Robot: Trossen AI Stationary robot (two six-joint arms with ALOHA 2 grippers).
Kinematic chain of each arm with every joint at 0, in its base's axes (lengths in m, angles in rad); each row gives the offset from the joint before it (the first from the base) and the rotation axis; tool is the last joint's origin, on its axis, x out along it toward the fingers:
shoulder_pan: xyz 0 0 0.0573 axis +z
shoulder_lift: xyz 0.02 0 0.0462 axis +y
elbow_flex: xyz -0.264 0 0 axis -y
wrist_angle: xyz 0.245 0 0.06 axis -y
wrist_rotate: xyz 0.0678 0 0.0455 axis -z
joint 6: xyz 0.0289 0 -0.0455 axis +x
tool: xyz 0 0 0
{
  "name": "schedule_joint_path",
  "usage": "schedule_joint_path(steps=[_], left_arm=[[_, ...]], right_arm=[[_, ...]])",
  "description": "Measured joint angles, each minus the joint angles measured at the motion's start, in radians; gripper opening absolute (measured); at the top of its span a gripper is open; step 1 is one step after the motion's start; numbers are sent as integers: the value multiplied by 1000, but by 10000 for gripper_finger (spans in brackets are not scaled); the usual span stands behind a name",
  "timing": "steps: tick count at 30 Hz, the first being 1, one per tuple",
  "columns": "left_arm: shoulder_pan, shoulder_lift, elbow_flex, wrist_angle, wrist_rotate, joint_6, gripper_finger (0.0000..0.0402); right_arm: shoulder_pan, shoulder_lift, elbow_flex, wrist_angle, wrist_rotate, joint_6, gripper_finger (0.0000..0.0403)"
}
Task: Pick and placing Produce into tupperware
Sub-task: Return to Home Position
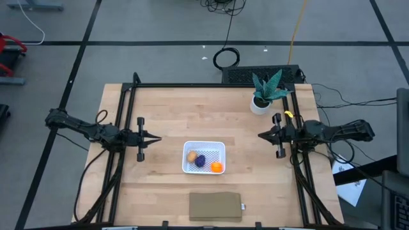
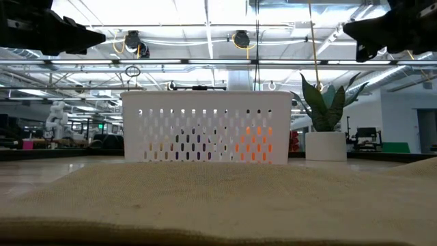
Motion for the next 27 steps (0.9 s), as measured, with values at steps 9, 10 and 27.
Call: schedule_joint_path(steps=[9, 10, 27], left_arm=[[0, 0, 0, 0, 0, 4, 2], [0, 0, 0, 0, 0, 8, 2], [8, 0, 1, -11, 176, 39, 2]], right_arm=[[0, 0, -62, 42, 0, -25, 0], [0, 0, -65, 50, 0, -25, 0], [0, 0, -112, 82, 0, -29, 0]])
